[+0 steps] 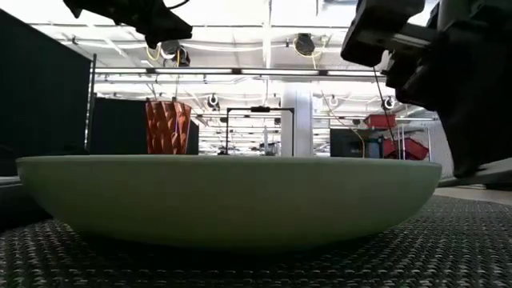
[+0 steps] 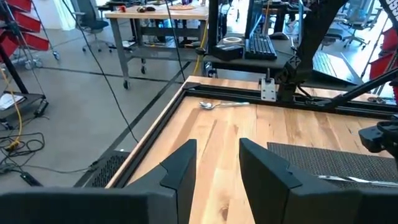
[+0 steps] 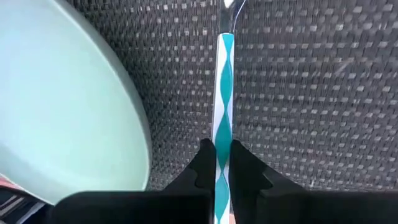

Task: Set table place
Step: Put the white knife on the gray table mat, then put the white spoon on the gray table mat

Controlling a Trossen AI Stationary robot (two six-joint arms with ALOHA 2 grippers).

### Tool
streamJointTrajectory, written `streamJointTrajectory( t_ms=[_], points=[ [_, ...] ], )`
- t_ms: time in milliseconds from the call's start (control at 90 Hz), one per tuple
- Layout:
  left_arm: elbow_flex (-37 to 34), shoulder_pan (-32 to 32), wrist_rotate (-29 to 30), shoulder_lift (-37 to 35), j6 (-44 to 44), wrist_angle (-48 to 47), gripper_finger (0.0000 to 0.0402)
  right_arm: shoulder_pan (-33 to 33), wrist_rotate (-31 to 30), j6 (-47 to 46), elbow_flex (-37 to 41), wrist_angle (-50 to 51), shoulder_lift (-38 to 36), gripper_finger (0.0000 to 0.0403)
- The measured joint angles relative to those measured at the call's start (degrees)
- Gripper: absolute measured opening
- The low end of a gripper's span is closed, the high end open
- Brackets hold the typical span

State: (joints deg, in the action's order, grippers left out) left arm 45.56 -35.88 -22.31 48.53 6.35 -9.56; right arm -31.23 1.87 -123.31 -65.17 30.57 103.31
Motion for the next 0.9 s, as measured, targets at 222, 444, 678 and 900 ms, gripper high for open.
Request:
streamJointTrajectory(
  t_ms=[222, 444, 678, 900],
  points=[
    [0.0, 0.0, 0.0, 0.0, 0.0, 0.0, 0.0105, -0.1, 1.4, -0.2, 0.0, 0.0, 0.0, 0.0048],
    [0.0, 0.0, 0.0, 0.0, 0.0, 0.0, 0.0105, -0.3, 1.8, -0.2, 0.0, -0.1, 0.0, 0.0088],
    [0.0, 0.0, 0.0, 0.0, 0.0, 0.0, 0.0105, -0.4, -1.9, 1.5, 0.0, 2.6, -0.5, 0.0101],
    [0.0, 0.0, 0.0, 0.0, 0.0, 0.1, 0.0105, 2.6, -10.0, 8.7, -4.1, 22.4, -5.3, 0.0100]
  ],
)
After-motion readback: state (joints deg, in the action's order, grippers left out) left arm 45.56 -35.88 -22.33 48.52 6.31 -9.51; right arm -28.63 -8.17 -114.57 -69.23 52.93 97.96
